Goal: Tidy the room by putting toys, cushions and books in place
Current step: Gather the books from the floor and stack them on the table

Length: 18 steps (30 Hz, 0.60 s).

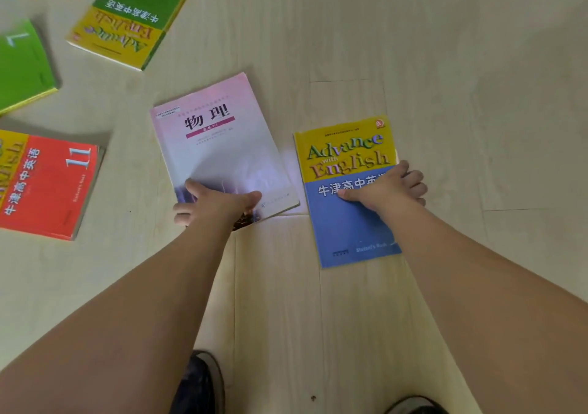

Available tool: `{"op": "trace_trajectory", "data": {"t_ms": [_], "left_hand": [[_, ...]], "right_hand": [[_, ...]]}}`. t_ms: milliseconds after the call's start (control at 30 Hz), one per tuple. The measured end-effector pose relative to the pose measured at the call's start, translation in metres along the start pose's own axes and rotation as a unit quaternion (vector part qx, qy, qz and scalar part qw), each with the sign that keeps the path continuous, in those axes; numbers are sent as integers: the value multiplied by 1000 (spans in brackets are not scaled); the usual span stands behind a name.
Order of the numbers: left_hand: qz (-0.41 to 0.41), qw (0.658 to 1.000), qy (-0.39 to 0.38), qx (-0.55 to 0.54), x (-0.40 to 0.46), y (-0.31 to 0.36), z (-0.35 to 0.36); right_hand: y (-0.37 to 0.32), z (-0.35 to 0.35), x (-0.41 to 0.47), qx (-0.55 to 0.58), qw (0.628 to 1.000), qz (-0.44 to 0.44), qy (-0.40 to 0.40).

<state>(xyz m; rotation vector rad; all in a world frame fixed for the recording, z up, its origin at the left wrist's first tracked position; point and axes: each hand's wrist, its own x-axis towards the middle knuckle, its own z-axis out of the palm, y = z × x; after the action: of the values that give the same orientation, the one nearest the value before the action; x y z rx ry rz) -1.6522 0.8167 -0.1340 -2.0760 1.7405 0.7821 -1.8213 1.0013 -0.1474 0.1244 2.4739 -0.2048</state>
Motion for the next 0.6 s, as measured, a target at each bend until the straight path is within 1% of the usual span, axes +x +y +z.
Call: {"op": "trace_trajectory", "data": {"t_ms": [167,333,433,500,600], "left_hand": [[4,1000,-23,-4,10,5,-2],[58,997,-15,42,5,14,1],[71,997,-13,22,8,18,10],[77,997,-12,11,10,19,11],[82,996,-17,9,15,23,11]], "right_hand": [[13,2,10,91,996,-2,-5],[15,4,9,151,988,14,6],[17,6,13,169,985,20,14],[21,11,11,191,980,7,48],[28,23,3,204,971,-20,126]]}}
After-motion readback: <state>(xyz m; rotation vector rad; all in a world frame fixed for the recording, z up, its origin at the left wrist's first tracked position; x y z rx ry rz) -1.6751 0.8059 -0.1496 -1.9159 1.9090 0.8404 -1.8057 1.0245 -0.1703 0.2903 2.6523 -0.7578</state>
